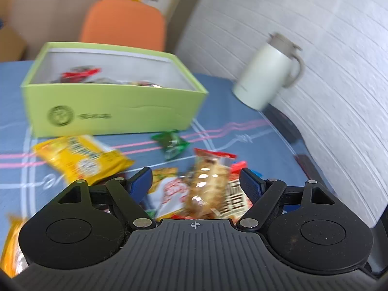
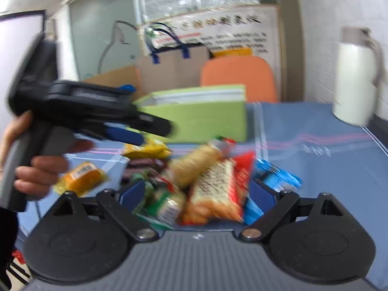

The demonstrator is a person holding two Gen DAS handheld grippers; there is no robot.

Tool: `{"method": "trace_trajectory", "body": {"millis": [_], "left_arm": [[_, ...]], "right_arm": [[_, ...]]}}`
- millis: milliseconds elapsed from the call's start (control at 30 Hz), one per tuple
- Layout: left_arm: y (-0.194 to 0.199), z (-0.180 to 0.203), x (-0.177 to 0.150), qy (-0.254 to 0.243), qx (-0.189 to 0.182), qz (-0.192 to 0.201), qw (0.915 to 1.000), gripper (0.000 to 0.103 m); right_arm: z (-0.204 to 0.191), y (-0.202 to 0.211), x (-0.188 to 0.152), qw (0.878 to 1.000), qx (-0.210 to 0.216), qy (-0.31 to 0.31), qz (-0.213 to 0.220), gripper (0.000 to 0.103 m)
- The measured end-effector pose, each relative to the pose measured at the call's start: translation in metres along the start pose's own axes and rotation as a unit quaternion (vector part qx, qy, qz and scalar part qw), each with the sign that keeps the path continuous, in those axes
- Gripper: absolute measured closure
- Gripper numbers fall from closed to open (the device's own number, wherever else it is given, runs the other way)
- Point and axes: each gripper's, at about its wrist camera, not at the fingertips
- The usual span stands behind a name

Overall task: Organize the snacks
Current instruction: 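Grasp the clear-wrapped pastry bar with the left gripper, then lower the pastry bar into the green box and open the left gripper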

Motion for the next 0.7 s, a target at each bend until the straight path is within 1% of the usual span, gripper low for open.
{"method": "trace_trajectory", "body": {"millis": [67, 100, 267, 400, 433, 467, 500, 533, 633, 700], "left_arm": [[-0.011, -0.003, 0.004, 0.008, 0.003, -0.018, 0.9998, 0.04], [-0.017, -0.004, 0.006, 0.004, 0.002, -0.028, 0.9996, 0.041], [-0.038, -0.013, 0.008, -0.007, -0.002, -0.057, 0.9984, 0.048], [-0.053, -0.021, 0.005, -0.011, -0.007, -0.072, 0.9973, 0.053], [-0.054, -0.022, 0.003, -0.015, -0.002, -0.071, 0.9973, 0.06], [-0.054, -0.022, 0.001, -0.024, 0.005, -0.071, 0.9972, 0.069], [-0.053, -0.021, 0.0, -0.031, 0.01, -0.07, 0.997, 0.077], [-0.05, -0.02, -0.001, -0.033, 0.011, -0.067, 0.9972, 0.087], [-0.038, -0.018, -0.004, -0.027, 0.025, -0.053, 0.9979, 0.09], [-0.028, -0.016, -0.004, -0.021, 0.029, -0.037, 0.9987, 0.091]], "right_arm": [[-0.012, -0.013, 0.004, 1.0, 0.02, 0.013, -0.002, 0.01], [-0.016, -0.021, 0.003, 1.0, 0.025, 0.018, -0.008, 0.011], [-0.019, -0.048, 0.004, 0.999, 0.023, 0.025, -0.024, 0.011], [-0.019, -0.061, 0.007, 0.999, 0.026, 0.029, -0.023, 0.011], [-0.021, -0.065, 0.008, 0.999, 0.03, 0.034, -0.025, 0.014], [-0.023, -0.068, 0.008, 0.998, 0.034, 0.04, -0.026, 0.016], [-0.026, -0.069, 0.008, 0.998, 0.033, 0.049, -0.025, 0.021], [-0.029, -0.069, 0.009, 0.997, 0.036, 0.058, -0.024, 0.021], [-0.034, -0.065, 0.012, 0.996, 0.048, 0.068, -0.019, 0.024], [-0.036, -0.058, 0.016, 0.996, 0.054, 0.066, -0.007, 0.024]]}}
Point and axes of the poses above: each gripper's, at about its wrist camera, not at the fingertips, and y roughly against the way its jaws point, z to its right, x to its top, and after that the axes turned 14 degrees about -x, right-handed
